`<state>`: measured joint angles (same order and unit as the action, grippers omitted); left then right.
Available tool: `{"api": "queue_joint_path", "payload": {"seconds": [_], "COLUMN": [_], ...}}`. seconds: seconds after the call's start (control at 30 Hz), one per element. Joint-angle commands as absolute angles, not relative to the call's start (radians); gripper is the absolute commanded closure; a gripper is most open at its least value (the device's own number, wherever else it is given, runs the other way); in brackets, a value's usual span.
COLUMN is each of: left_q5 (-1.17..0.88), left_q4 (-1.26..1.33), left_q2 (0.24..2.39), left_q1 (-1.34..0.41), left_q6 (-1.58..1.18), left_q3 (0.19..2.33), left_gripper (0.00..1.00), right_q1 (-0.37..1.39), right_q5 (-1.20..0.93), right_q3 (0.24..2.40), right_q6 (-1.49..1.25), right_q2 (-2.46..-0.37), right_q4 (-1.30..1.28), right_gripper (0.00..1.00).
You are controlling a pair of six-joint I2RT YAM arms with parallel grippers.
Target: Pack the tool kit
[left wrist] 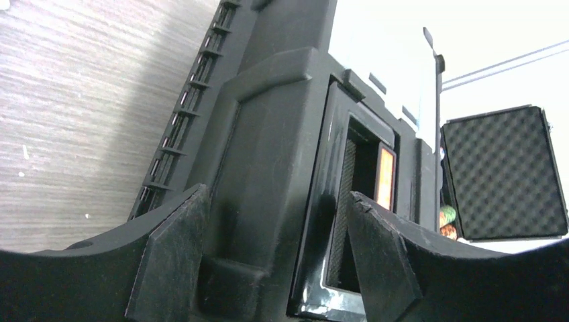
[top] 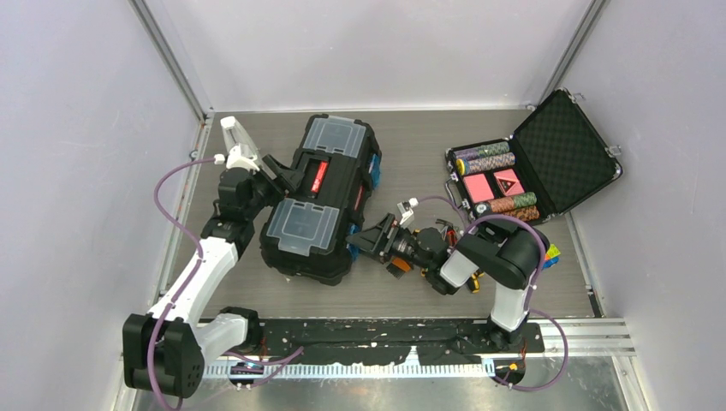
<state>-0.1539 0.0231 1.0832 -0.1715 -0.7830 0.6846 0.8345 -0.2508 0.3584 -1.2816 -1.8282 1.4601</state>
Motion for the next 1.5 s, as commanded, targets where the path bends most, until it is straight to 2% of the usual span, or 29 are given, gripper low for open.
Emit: {"api": "queue_joint_path", "payload": {"seconds": [0.0, 0.2, 0.37, 0.47, 0.67, 0.9, 1.17, 1.47], "left_q5": [-0.287, -0.298, -0.292, -0.291, -0.258, -0.231, -0.273, -0.288], "left_q4": [-0.137, -0.108, -0.082, -0.078, -0.078, -0.100, -0.061, -0.045], "left_q2": [1.139, 1.140, 1.140, 1.159, 1.164, 1.161, 1.156, 1.117], "left_q1": [-0.291, -0.291, -0.291, -0.291, -0.293, -0.296, -0.296, -0.285], "left_q6": [-0.874, -0.888, -0.906, -0.906, -0.905, -0.885, -0.919, -0.951], "left_q3": [0.578, 0.531, 0.497, 0.500, 0.490, 0.477, 0.471, 0.464], "left_gripper": [0.27, 0.28, 0.29, 0.30, 0.31, 0.33, 0.33, 0.33], "right_q1": [0.861, 0.849, 0.813, 0.807, 0.802, 0.786, 0.783, 0.781], "right_q5": [-0.252, -0.266, -0.271, -0.282, -0.314, -0.337, -0.316, -0.306], "right_q3": [0.523, 0.544, 0.513, 0.511, 0.565, 0.619, 0.682, 0.766], "right_q6": [-1.224, -1.218, -1.225, -1.225, -1.256, -1.097, -0.946, -0.872], "right_q2": [-1.865, -1.851, -1.763, -1.735, -1.728, -1.586, -1.464, -1.456], "right_q4": [1.620, 1.620, 1.618, 1.615, 1.615, 1.292, 0.993, 0.816], "right_gripper": [0.05, 0.01, 0.22, 0.31, 0.42, 0.52, 0.59, 0.59]}}
